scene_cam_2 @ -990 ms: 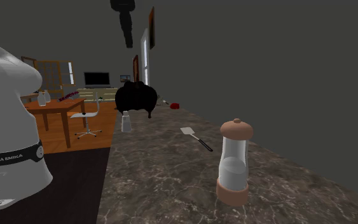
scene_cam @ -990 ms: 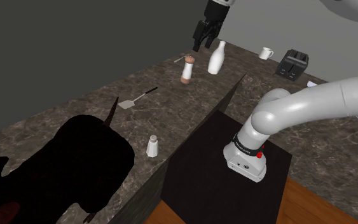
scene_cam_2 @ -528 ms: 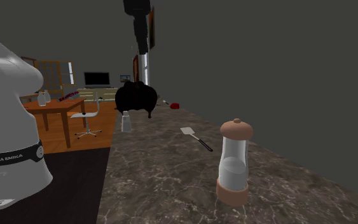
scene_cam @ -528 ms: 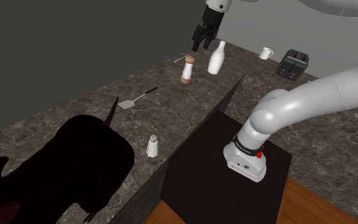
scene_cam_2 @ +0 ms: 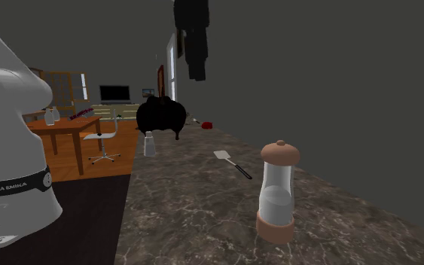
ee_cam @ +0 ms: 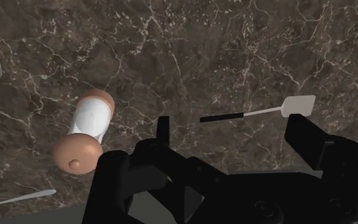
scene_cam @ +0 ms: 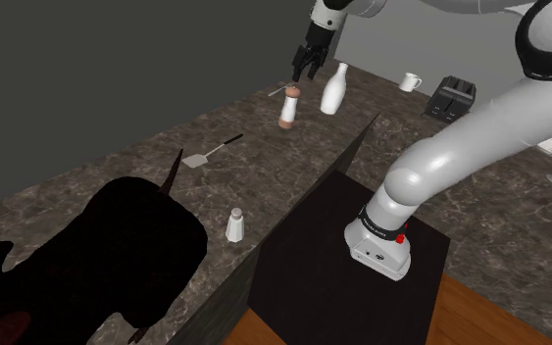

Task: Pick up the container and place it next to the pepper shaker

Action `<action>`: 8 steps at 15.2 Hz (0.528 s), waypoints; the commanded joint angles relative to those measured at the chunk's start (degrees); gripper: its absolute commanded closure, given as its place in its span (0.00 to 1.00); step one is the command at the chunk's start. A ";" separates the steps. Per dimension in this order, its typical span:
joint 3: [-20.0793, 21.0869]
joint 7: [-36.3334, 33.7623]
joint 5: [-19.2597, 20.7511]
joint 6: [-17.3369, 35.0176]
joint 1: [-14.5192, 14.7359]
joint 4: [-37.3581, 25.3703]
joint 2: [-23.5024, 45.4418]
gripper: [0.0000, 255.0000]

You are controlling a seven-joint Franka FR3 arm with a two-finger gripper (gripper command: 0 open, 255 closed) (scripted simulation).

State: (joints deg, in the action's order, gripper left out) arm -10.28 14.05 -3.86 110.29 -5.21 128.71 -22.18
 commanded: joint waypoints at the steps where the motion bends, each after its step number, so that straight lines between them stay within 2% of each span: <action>1: -1.94 2.56 -0.45 1.67 -0.53 -1.34 3.43 0.00; 8: -7.26 11.01 -4.72 4.97 -2.10 -9.66 17.23 0.00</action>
State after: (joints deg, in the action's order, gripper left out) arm -16.60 23.38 -7.79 115.19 -6.89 120.79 -7.21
